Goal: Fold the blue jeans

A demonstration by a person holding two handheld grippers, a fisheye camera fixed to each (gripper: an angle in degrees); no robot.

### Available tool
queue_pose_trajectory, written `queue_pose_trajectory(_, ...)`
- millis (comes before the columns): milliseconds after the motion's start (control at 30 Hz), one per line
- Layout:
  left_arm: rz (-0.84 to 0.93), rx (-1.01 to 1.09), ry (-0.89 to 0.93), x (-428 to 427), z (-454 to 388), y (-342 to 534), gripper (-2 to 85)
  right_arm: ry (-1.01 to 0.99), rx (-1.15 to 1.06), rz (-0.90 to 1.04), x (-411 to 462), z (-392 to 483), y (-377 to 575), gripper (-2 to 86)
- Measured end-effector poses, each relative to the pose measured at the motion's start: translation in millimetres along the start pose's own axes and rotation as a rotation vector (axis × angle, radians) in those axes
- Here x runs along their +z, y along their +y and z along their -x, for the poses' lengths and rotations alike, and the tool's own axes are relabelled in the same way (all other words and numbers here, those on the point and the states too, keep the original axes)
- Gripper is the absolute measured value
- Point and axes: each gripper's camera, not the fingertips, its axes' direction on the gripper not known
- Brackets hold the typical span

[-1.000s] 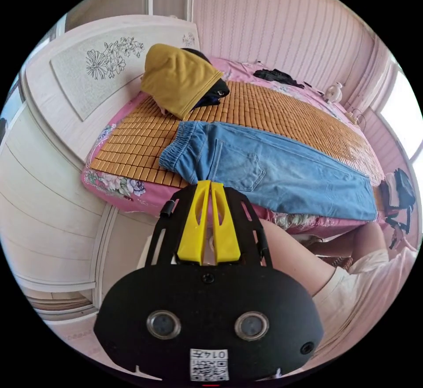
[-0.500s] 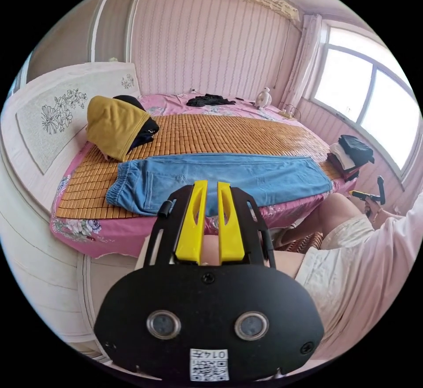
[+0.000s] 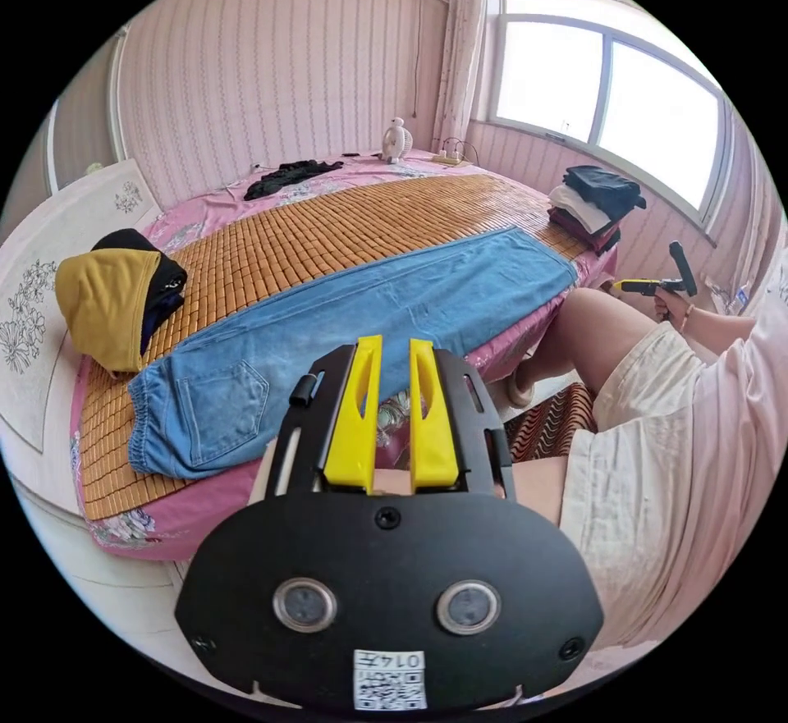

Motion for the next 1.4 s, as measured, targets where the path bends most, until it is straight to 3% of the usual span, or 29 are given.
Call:
queue_pose_trajectory(367, 0.104, 0.159, 0.093, 119.8, -28.6, -86.5, 7.5, 0.010, -0.034, -0.032, 24.7, -14.5, -68.1, 8.9)
queue_pose_trajectory(700, 0.204, 0.282, 0.094, 235.4, -40.6, -173.2, 8.7, 0.058, -0.142, -0.040, 96.1, -5.5, -204.6, 8.7)
queue_pose_trajectory(900, 0.411, 0.354, 0.103, 323.9, -59.9, -189.4, 9.9, 0.085, -0.091, 0.077, 167.8, -16.8, -245.2, 7.9)
queue_pose_trajectory(1000, 0.505, 0.371, 0.014, 358.2, -69.7, -183.5, 4.7, 0.029, -0.120, 0.045, 175.0, -23.7, -244.6, 3.0)
queue_pose_trajectory(1300, 0.399, 0.445, -0.036, 363.7, -93.9, -174.8, -0.9, 0.001, -0.206, -0.094, 115.0, -33.7, -243.0, 0.4)
queue_pose_trajectory(1400, 0.307, 0.430, -0.081, 341.8, -97.9, -183.7, -1.0, -0.025, -0.208, -0.033, 91.4, -44.5, -265.4, 0.3)
